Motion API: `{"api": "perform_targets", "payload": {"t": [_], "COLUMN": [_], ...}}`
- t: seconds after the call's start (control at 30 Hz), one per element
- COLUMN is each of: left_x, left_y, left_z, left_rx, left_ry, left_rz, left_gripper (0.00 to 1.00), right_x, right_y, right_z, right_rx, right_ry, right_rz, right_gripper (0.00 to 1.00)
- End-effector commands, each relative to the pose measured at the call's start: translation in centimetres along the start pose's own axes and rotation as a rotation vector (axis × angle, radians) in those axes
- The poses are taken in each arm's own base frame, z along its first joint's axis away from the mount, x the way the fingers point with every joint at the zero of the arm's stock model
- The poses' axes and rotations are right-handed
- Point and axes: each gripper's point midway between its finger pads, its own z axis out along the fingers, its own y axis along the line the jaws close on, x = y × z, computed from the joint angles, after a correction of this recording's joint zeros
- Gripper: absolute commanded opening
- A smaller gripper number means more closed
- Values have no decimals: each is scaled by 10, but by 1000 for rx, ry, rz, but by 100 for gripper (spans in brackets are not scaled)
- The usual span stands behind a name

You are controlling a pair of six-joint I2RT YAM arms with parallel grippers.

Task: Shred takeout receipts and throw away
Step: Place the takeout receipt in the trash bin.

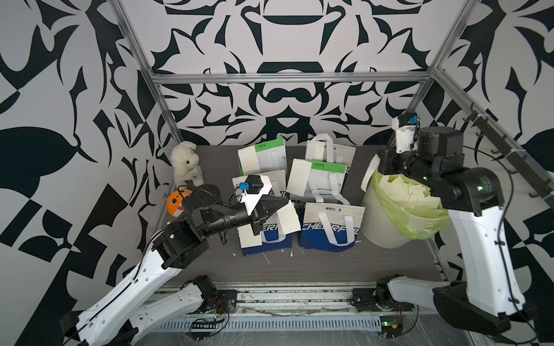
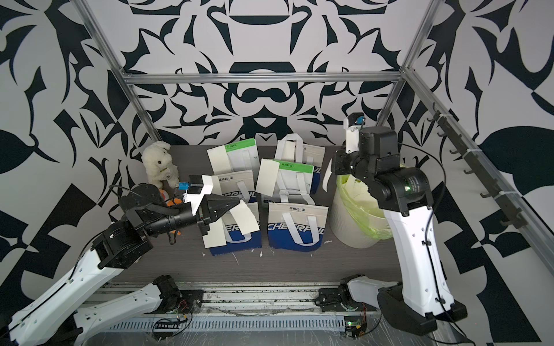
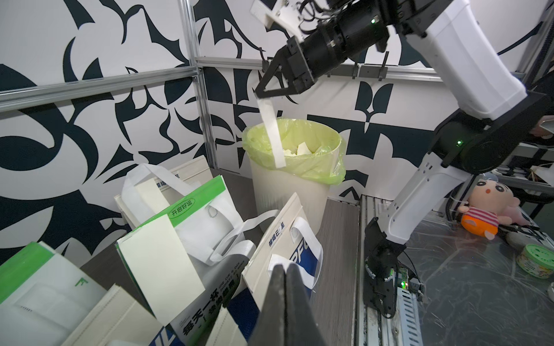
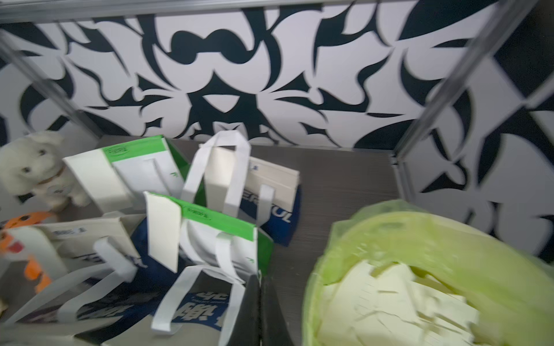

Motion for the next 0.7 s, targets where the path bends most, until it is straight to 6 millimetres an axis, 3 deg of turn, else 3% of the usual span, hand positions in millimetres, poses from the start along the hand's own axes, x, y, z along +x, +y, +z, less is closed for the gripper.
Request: {"api": "perform_targets", "payload": {"t": [0.0, 0.17, 0.33, 0.37, 0.43, 0.47, 0.6, 0.67], "left_x": [-2, -1, -4, -3, -4, -4, -3, -3], "left_y": [4, 6, 8, 8, 8, 9, 11, 11], "left_z": [3, 10, 16, 18, 20, 22, 26, 29], "left_rx": [-17, -11, -9, -7, -1, -2, 1, 1], "left_ry": [-1, 9, 3, 3, 1, 3, 7, 6], "left_rz": [6, -11, -25, -31, -39, -44, -57, -64], "left_gripper": [0, 0, 0, 0, 0, 0, 0, 0], "right_x": [-8, 11, 42, 50, 64, 70, 76, 77], "right_y": [-66, -110, -119, -116, -109, -104, -85, -76], "right_z": [-31, -26, 1, 9, 19, 23, 29, 31], "right_rx": [365, 589, 541, 503, 433, 391, 266, 209], "right_ry": [-56, 25, 107, 129, 168, 181, 200, 217], "right_rz": [-44, -93, -28, -3, 42, 69, 122, 134], "right_gripper": [0, 0, 3, 17, 56, 66, 88, 90]}}
